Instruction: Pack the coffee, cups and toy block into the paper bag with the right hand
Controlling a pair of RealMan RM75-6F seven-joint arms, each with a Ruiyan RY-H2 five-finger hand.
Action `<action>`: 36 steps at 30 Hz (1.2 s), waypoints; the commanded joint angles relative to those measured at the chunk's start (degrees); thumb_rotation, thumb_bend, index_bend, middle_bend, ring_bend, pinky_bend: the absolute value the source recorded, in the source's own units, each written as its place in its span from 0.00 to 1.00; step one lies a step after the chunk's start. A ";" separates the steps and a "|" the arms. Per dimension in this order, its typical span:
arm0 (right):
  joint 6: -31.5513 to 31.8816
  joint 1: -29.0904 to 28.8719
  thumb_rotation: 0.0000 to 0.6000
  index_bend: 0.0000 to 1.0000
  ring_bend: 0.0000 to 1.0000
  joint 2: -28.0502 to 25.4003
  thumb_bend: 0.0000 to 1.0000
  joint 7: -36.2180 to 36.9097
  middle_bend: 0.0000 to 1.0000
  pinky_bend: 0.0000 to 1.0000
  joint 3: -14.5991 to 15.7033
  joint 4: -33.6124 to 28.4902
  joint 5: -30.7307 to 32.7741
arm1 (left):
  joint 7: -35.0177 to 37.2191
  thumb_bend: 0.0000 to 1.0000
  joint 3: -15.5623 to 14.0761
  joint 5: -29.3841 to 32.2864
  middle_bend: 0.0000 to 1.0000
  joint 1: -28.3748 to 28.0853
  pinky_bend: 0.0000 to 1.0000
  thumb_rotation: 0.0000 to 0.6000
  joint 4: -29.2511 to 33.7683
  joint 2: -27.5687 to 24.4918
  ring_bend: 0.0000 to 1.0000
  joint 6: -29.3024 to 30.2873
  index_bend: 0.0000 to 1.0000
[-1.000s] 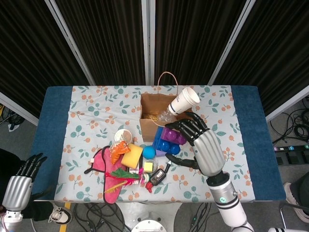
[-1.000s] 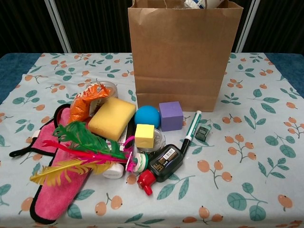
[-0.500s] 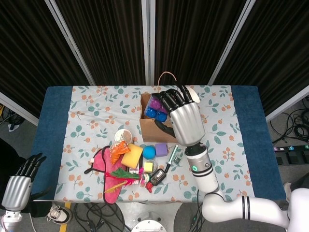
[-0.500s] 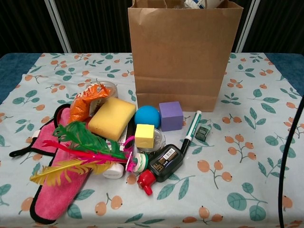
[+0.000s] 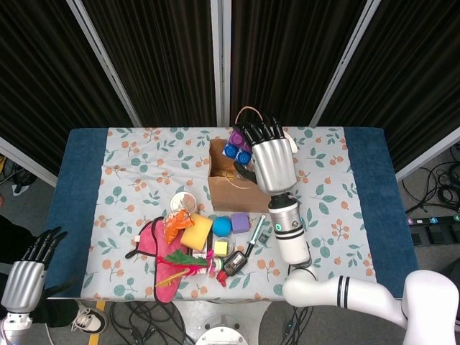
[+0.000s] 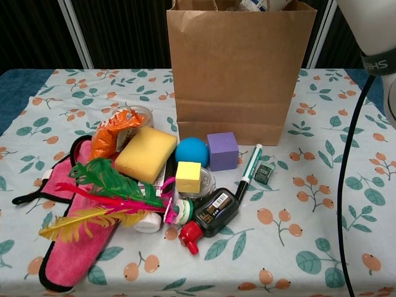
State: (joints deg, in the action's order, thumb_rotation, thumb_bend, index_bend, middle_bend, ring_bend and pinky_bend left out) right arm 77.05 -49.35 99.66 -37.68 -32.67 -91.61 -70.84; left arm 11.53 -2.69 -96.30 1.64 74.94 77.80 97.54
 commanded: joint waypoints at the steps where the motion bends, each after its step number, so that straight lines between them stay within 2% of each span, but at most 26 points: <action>1: -0.38 -0.28 1.00 0.27 0.22 -0.11 0.09 1.19 0.35 0.11 0.63 0.73 0.70 | 0.07 0.16 0.01 0.04 0.19 -0.01 0.23 1.00 -0.03 -0.01 0.12 -0.06 0.18; 7: -0.12 -0.10 1.00 0.15 0.14 -1.33 0.02 2.93 0.28 0.02 1.75 -0.10 0.70 | -0.01 0.16 -0.06 -0.15 0.19 -0.02 0.23 1.00 0.01 0.02 0.12 0.00 0.18; 17: 2.58 0.93 1.00 0.14 0.13 -3.75 0.01 3.17 0.27 0.01 2.87 -4.15 -0.37 | -0.05 0.16 -0.02 -0.28 0.19 -0.01 0.23 1.00 0.13 -0.01 0.12 0.20 0.18; 25: 8.87 7.89 1.00 0.14 0.13 -13.27 0.01 5.15 0.27 0.01 4.60 -17.31 -6.73 | -0.45 0.16 -0.28 -0.76 0.19 -0.06 0.23 1.00 0.22 0.05 0.12 0.20 0.18; 30: 13.39 16.47 1.00 0.15 0.13 -22.07 0.00 10.18 0.28 0.01 9.79 -24.59 -12.91 | -1.05 0.16 -0.54 -1.09 0.19 -0.13 0.23 1.00 0.24 0.12 0.12 0.00 0.18; 36: 16.45 25.57 1.00 0.15 0.14 -27.97 0.00 19.10 0.30 0.02 19.56 -23.60 -18.70 | -1.74 0.16 -0.71 -1.40 0.19 -0.10 0.23 1.00 0.36 0.20 0.12 0.07 0.18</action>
State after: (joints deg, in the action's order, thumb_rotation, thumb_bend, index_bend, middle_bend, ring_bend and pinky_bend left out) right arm 91.66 -27.66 74.15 -22.31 -17.28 -115.44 -86.63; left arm 9.84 -3.36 -97.66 1.55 75.29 77.98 97.65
